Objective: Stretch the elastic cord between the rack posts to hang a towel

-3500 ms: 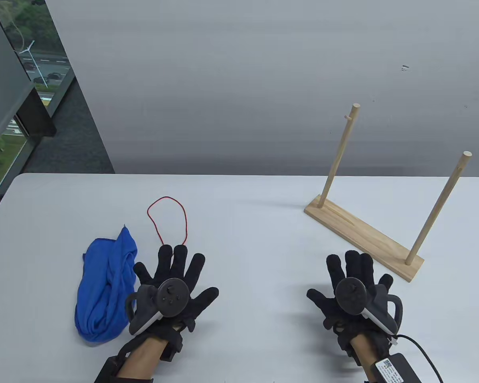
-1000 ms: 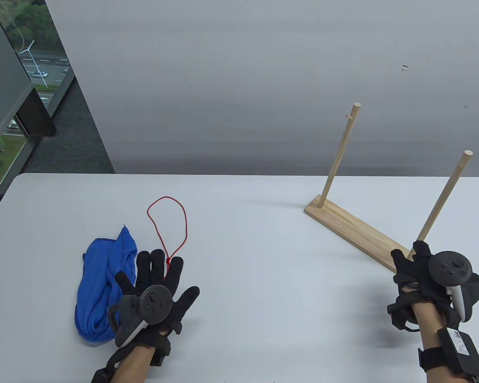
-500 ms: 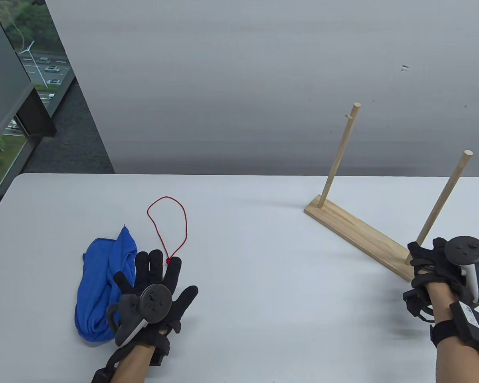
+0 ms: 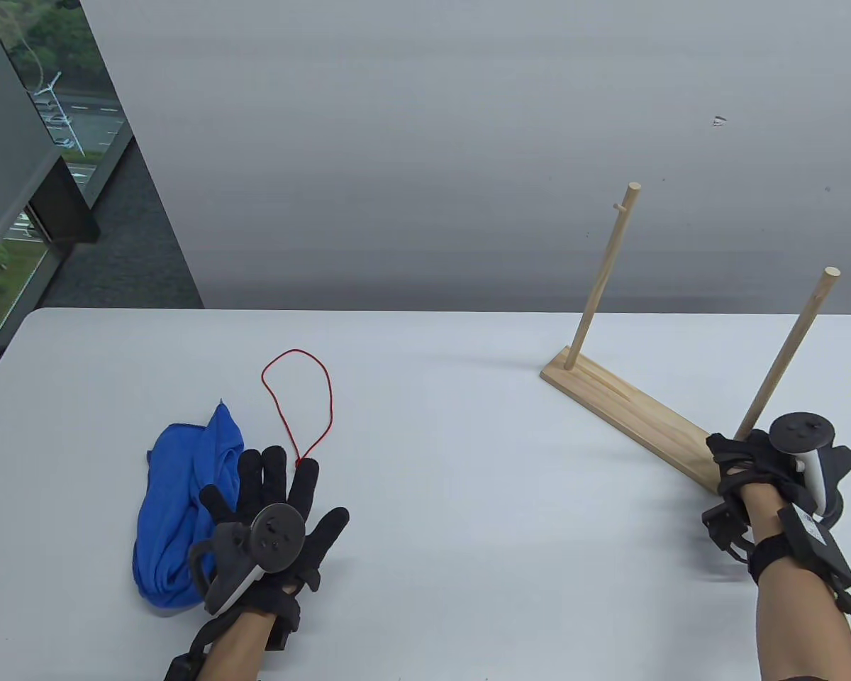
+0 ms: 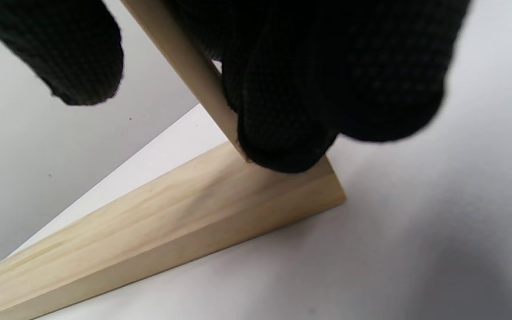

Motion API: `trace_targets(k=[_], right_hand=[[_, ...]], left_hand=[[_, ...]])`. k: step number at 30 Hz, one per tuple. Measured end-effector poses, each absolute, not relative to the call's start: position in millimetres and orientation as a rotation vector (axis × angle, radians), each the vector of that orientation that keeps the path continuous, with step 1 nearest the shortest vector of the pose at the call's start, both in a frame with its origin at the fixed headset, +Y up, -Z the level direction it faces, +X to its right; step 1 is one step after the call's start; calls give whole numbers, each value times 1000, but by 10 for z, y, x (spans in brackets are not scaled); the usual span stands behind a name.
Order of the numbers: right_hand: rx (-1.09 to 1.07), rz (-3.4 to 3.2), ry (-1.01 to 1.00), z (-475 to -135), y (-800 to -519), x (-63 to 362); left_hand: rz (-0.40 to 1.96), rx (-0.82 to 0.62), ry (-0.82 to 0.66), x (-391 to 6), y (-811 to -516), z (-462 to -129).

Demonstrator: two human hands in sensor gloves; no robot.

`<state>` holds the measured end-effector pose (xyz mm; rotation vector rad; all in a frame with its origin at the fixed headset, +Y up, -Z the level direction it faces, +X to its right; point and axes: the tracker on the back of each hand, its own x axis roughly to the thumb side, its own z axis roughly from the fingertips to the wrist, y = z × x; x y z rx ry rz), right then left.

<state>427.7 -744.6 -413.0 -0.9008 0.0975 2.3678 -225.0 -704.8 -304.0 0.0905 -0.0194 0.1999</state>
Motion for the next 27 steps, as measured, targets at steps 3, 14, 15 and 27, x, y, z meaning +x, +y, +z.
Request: trace_targets(k=[3, 14, 15, 27], right_hand=[[-927, 2365, 74, -4168, -7508, 4292], [-954, 2382, 11, -4214, -7587, 4357], [-942, 2389, -1, -4220, -7588, 4355], [-854, 2365, -98, -4233, -7542, 4341]], left_hand=[[197, 90, -13, -2258, -7048, -3043], [190, 90, -7, -2266, -7046, -3053], [190, 90, -6, -2269, -7047, -3055], [184, 91, -2, -2275, -7055, -3065]])
